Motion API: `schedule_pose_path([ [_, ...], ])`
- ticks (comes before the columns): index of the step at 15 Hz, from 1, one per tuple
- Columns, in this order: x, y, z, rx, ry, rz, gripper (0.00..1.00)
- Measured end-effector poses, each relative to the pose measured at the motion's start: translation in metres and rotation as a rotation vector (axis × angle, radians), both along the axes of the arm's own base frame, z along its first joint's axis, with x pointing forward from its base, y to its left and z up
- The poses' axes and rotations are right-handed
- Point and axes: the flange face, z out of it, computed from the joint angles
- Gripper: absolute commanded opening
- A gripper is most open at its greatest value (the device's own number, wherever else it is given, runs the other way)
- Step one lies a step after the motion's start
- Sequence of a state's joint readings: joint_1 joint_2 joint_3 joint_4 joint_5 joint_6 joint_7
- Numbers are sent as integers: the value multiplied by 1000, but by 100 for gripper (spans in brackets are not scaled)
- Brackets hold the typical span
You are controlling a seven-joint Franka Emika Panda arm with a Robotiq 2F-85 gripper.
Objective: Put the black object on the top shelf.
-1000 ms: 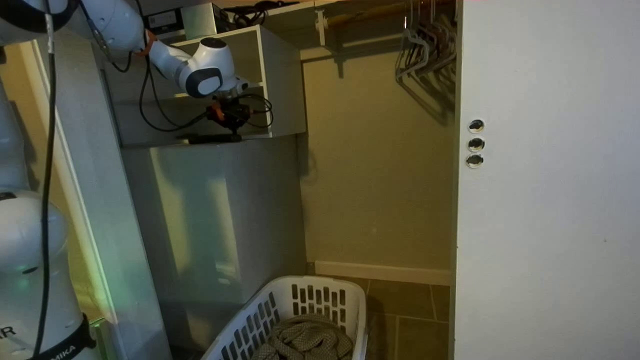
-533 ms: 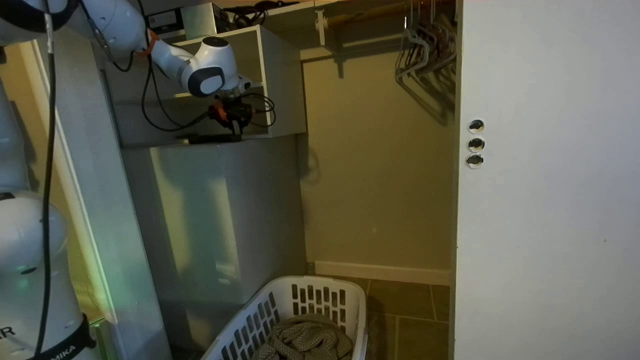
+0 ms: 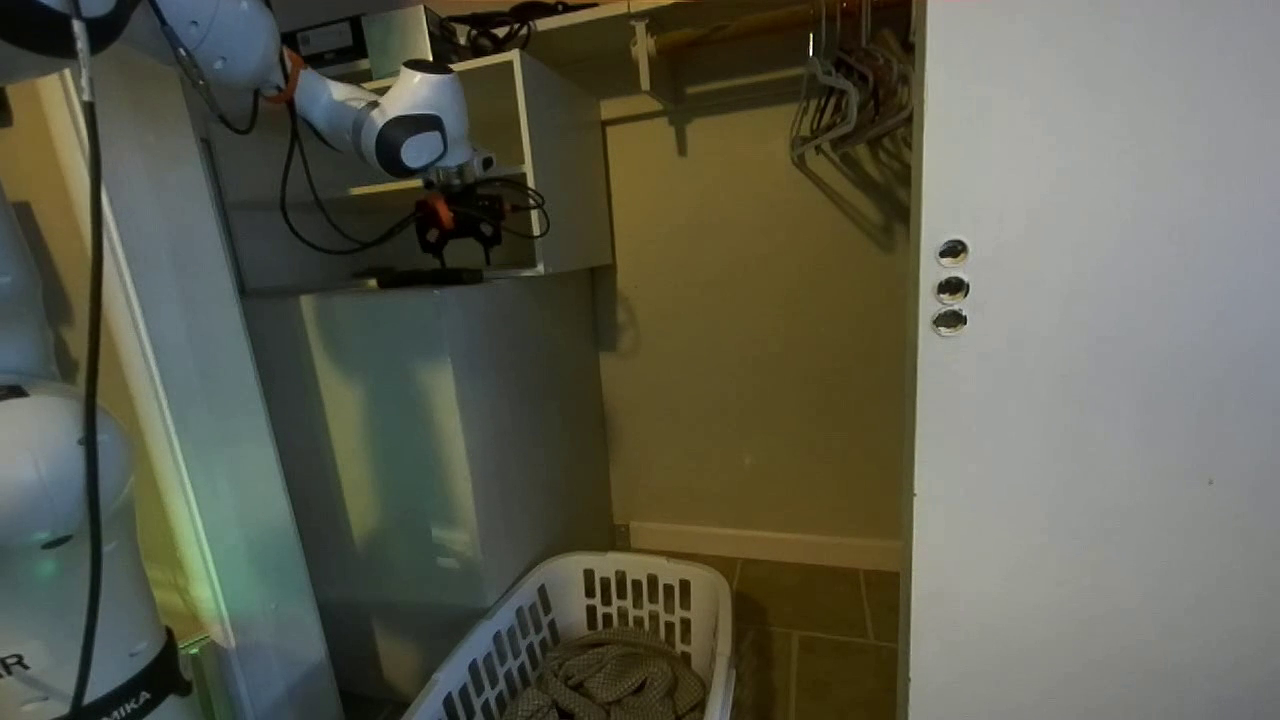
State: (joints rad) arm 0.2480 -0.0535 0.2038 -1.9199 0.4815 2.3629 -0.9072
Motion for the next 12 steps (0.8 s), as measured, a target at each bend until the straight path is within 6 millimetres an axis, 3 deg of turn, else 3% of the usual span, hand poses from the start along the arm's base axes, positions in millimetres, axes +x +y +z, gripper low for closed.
schedule_pose_path([
  [7, -25, -49, 22, -115, 59, 262, 100],
  [12, -34, -58, 26, -166, 60, 442, 100],
])
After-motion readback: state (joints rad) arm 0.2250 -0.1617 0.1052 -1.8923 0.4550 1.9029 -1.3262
